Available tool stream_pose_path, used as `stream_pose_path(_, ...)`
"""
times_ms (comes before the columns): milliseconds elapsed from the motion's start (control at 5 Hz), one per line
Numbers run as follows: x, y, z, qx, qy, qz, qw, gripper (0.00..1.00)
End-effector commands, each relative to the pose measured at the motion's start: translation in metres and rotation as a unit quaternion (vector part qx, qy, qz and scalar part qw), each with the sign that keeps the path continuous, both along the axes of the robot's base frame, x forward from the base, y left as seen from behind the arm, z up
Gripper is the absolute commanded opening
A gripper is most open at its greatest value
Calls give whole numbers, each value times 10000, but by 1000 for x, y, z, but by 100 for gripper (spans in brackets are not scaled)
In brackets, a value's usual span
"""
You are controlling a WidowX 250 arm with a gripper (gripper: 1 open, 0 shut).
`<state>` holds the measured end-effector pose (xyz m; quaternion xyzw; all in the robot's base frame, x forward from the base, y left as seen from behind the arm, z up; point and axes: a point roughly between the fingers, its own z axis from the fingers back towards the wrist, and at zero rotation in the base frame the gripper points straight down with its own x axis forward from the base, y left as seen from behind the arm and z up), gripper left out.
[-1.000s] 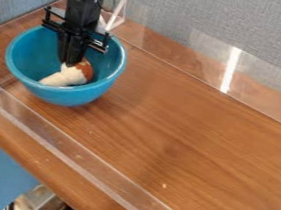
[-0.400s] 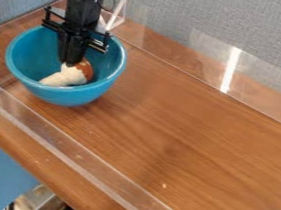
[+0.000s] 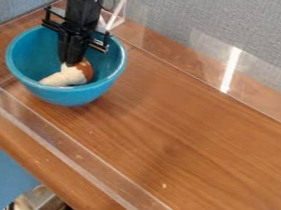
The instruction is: Remove the mushroom from inside the blue bowl and put it on the table
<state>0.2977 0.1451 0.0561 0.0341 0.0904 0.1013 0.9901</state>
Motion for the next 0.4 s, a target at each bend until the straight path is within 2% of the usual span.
stream_pose_path(0,11,1,36,235,-510,-3,9984,0)
stream_pose_path(200,11,0,40,250,-529,1,9983,0)
